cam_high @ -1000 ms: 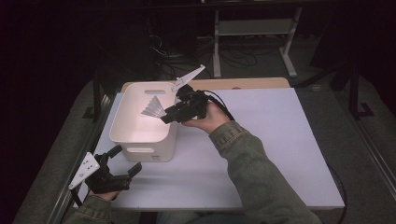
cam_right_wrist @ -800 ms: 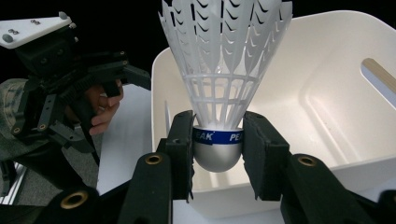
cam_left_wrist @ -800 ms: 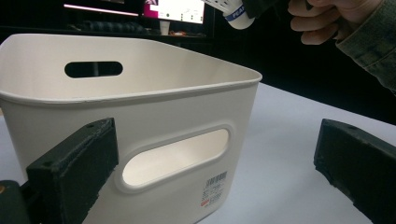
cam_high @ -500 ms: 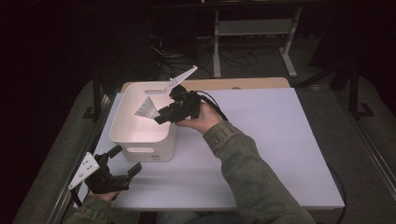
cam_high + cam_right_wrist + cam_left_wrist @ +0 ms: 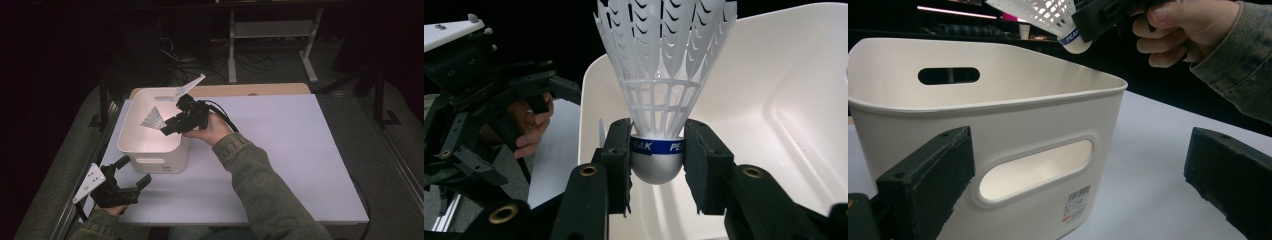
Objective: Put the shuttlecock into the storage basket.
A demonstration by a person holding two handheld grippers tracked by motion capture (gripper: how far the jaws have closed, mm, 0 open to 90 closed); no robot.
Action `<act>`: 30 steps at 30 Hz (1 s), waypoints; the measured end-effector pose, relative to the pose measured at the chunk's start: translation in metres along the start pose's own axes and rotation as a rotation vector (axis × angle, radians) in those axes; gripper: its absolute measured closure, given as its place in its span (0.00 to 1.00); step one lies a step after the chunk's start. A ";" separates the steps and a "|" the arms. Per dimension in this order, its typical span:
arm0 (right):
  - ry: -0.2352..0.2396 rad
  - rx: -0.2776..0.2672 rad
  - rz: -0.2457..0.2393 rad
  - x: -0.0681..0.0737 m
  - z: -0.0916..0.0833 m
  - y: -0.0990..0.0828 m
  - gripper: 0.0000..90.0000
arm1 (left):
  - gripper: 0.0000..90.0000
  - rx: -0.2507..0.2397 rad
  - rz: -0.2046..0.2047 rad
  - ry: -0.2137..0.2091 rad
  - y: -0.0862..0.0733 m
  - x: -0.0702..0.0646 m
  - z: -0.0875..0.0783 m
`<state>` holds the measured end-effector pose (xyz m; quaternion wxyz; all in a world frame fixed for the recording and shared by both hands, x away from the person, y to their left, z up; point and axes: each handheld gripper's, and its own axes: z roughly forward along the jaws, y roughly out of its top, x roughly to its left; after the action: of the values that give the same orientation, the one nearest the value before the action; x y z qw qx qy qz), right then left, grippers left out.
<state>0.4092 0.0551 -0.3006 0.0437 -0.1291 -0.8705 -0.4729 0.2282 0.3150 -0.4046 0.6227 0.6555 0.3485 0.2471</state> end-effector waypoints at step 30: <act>-0.032 -0.100 0.064 -0.008 -0.002 -0.004 0.19 | 0.00 0.006 -0.003 -0.004 0.000 -0.001 0.000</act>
<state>0.4157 0.0500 -0.3040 0.0383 -0.1664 -0.8420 -0.5118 0.2276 0.3142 -0.4047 0.6216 0.6575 0.3490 0.2438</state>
